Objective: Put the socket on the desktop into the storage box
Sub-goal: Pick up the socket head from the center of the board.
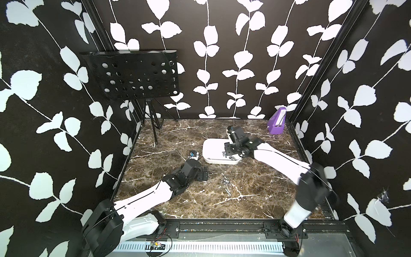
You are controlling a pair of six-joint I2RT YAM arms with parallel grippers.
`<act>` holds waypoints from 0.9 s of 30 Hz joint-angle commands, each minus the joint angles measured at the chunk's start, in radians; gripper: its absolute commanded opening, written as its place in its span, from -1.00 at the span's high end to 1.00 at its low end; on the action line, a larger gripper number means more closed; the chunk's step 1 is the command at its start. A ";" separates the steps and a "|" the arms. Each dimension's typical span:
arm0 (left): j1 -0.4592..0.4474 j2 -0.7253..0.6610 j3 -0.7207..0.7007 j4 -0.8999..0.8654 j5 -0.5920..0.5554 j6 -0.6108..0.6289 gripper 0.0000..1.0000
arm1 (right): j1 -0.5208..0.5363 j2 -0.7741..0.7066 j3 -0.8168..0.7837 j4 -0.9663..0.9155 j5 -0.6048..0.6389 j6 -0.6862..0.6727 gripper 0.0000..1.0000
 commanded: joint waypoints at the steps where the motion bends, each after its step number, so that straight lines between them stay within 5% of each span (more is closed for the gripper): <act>1: -0.003 -0.050 -0.028 0.026 -0.026 0.003 -0.98 | 0.002 -0.164 -0.154 0.020 -0.013 -0.021 -0.05; 9: -0.003 -0.098 -0.054 0.041 -0.039 0.028 -0.97 | 0.006 -0.576 -0.493 0.047 -0.036 0.021 -0.44; 14: -0.003 -0.084 -0.049 0.061 0.017 0.058 -0.98 | 0.031 -0.700 -0.676 0.096 -0.049 0.054 -0.48; 27: -0.003 0.075 0.019 0.068 0.249 0.102 -0.92 | 0.186 -0.534 -0.832 0.322 -0.041 -0.016 -0.29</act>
